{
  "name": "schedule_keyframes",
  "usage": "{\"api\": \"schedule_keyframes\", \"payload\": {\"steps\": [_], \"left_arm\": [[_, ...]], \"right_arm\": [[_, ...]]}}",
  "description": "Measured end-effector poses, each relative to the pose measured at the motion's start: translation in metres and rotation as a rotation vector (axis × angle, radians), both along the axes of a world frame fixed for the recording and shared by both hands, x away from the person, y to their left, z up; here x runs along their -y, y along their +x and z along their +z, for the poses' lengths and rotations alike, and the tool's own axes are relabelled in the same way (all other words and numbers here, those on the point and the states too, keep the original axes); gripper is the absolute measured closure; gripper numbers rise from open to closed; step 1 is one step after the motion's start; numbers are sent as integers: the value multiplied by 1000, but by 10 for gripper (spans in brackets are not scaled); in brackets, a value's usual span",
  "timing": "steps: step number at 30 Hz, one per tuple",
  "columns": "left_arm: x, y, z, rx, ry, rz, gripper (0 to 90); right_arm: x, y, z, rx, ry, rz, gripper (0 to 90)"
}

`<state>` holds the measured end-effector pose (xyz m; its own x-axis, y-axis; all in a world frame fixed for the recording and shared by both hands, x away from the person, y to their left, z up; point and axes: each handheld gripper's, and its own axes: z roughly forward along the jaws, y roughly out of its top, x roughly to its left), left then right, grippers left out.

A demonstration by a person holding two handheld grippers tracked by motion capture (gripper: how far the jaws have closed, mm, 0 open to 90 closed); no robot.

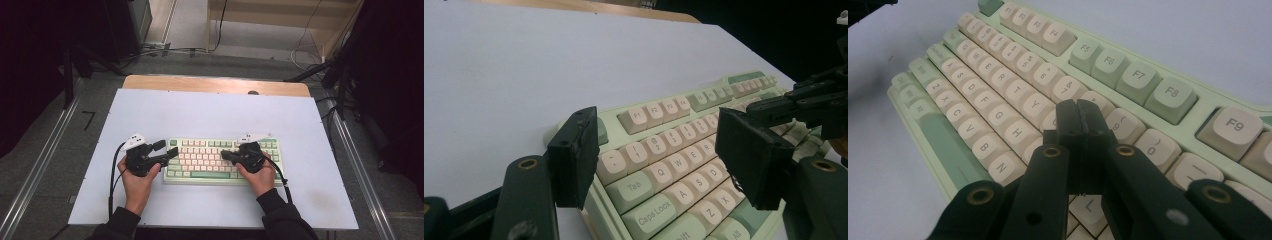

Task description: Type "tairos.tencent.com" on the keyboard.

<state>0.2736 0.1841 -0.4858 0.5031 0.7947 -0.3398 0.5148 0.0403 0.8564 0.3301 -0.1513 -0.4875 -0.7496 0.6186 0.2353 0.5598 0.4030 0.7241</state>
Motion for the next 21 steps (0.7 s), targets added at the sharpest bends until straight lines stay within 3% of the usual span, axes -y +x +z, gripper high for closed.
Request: {"api": "schedule_keyframes", "payload": {"steps": [10,15,17,19,21], "left_arm": [[1,0,-1,-3,0,-1,350],[0,0,0,1,-3,2,350],[0,0,0,1,-3,4,350],[0,0,0,1,-3,2,350],[0,-1,0,2,-1,0,350]], "right_arm": [[-3,0,-3,6,-30,-4,879],[-2,-1,1,12,-16,-6,846],[3,-3,12,41,32,-13,770],[4,-4,14,46,45,-18,731],[10,-4,19,59,70,-35,591]]}}
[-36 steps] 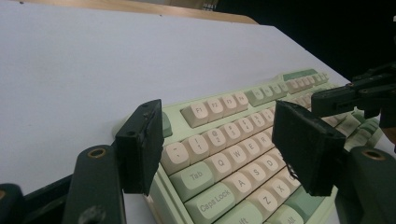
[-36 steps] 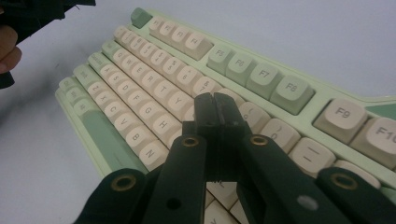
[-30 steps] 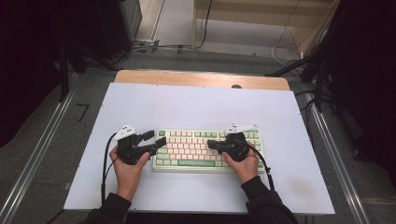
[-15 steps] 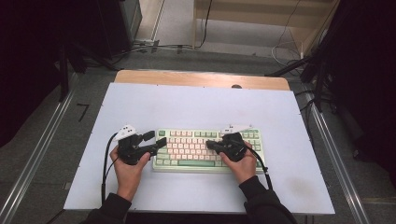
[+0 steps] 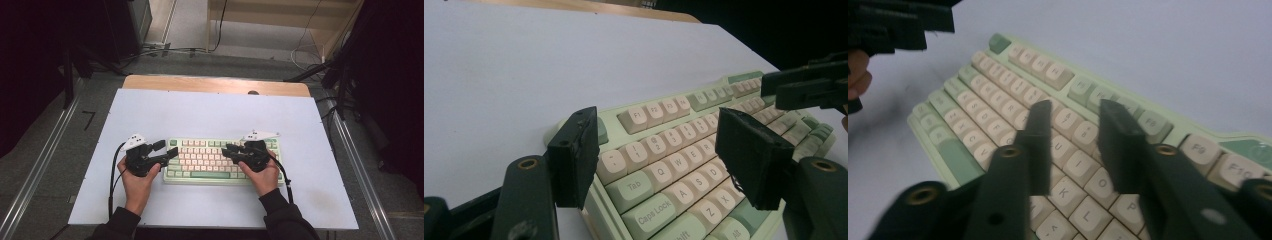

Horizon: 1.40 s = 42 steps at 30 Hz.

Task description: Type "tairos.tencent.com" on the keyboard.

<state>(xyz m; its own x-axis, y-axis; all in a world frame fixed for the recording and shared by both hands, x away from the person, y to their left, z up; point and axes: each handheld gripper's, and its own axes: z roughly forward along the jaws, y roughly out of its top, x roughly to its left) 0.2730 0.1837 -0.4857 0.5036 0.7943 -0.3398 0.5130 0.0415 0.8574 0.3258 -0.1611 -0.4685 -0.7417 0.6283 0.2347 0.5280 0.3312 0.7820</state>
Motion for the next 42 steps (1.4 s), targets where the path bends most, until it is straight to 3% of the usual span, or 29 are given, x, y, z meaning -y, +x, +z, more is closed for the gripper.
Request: {"api": "schedule_keyframes", "payload": {"steps": [3,8,28,34,38,39,40,41,42], "left_arm": [[1,0,0,0,0,0,350],[1,0,0,-1,3,-4,350],[8,-1,-1,-3,11,-30,350],[22,1,-2,-9,23,-81,343],[30,3,0,-1,24,-106,445],[31,3,1,1,24,-114,588],[33,3,2,6,19,-129,588],[34,3,3,10,17,-148,761],[36,4,4,10,12,-166,761]], "right_arm": [[9,1,4,10,14,-52,382],[15,3,6,9,3,-77,311],[28,1,4,-2,-9,-93,285],[29,1,3,-11,-6,-96,285],[30,1,3,-15,-7,-97,285],[31,2,3,-16,-4,-98,285],[31,2,3,-16,-4,-98,285],[31,2,3,-17,-4,-99,285],[31,2,3,-17,-4,-99,285]]}}
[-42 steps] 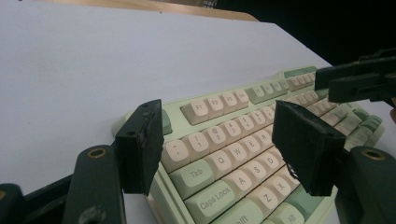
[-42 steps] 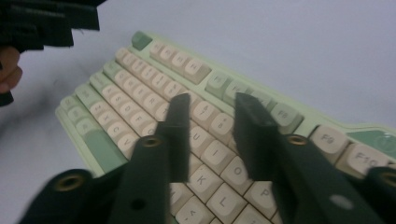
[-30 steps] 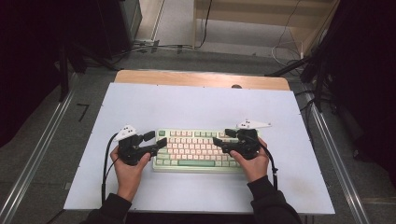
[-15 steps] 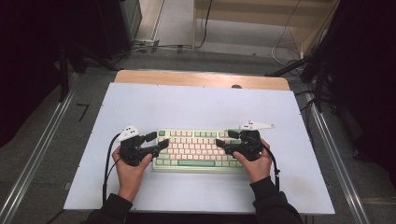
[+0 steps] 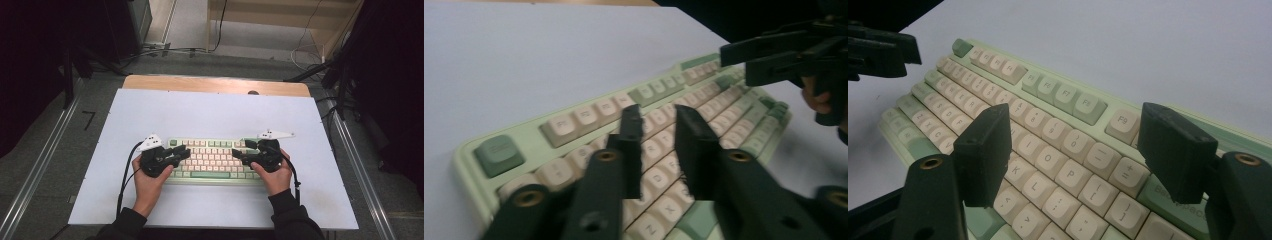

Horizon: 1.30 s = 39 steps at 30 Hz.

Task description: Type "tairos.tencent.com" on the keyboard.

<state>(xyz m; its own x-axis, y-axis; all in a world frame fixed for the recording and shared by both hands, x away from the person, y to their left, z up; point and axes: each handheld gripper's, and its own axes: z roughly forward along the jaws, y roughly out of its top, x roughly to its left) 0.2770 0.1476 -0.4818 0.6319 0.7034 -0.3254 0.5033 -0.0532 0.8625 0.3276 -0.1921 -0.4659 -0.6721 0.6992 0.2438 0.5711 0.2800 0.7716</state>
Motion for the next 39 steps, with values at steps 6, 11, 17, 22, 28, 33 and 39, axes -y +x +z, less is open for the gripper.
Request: {"api": "schedule_keyframes", "payload": {"steps": [6,11,17,22,28,33,39], "left_arm": [[13,8,1,1,48,-49,900],[24,16,-4,-16,98,-63,900],[35,22,-10,-37,147,-68,900],[39,24,-11,-39,165,-69,900],[42,24,-12,-47,182,-62,900],[42,25,-12,-48,194,-60,900],[43,25,-13,-43,223,-58,900]], "right_arm": [[-1,0,-1,-2,-6,3,285],[-2,0,-1,-7,-6,3,285],[-2,1,-2,-18,-8,3,285],[-2,0,-2,-13,-5,10,285],[-2,0,-2,-16,-8,9,285],[-2,0,-3,-16,-5,10,285],[-2,0,-3,-19,-9,7,285]]}}
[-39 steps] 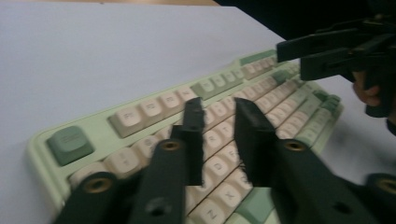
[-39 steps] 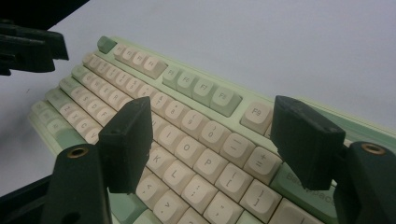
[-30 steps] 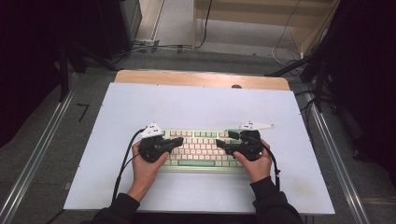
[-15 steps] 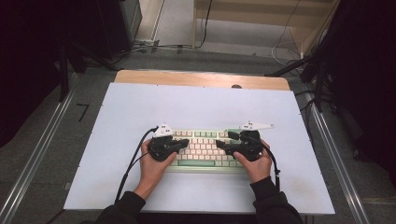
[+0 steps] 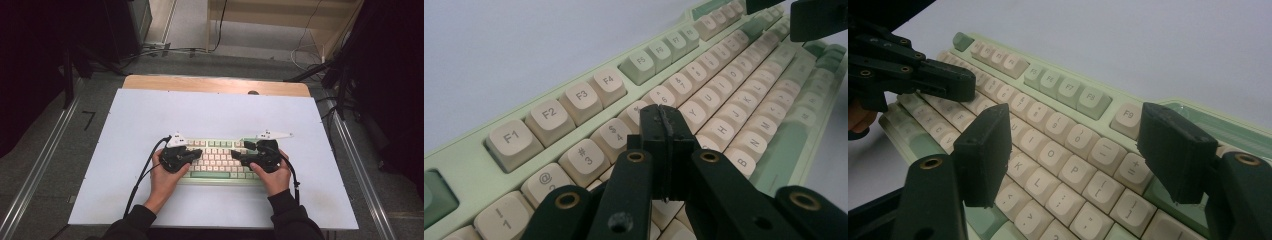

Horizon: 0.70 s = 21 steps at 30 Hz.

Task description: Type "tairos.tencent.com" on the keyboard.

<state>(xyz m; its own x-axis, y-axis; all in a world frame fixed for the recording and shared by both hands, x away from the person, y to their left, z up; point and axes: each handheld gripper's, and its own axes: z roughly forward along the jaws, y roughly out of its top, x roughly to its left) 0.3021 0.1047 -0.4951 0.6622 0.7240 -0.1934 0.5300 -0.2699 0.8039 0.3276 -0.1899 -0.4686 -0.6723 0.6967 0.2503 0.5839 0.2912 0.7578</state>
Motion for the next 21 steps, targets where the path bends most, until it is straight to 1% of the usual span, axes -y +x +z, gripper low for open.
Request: {"api": "schedule_keyframes", "payload": {"steps": [12,14,17,20,21], "left_arm": [[0,1,-1,-12,-1,2,900],[2,1,-2,-15,23,1,900],[2,1,-1,-19,28,-2,900],[0,0,2,-10,1,-2,900],[-2,0,4,-6,-26,-4,877]], "right_arm": [[0,0,0,0,0,2,285],[0,0,-1,-1,-2,4,285],[0,0,0,3,1,5,285],[0,-1,0,4,3,4,285],[1,-1,0,6,4,4,285]]}}
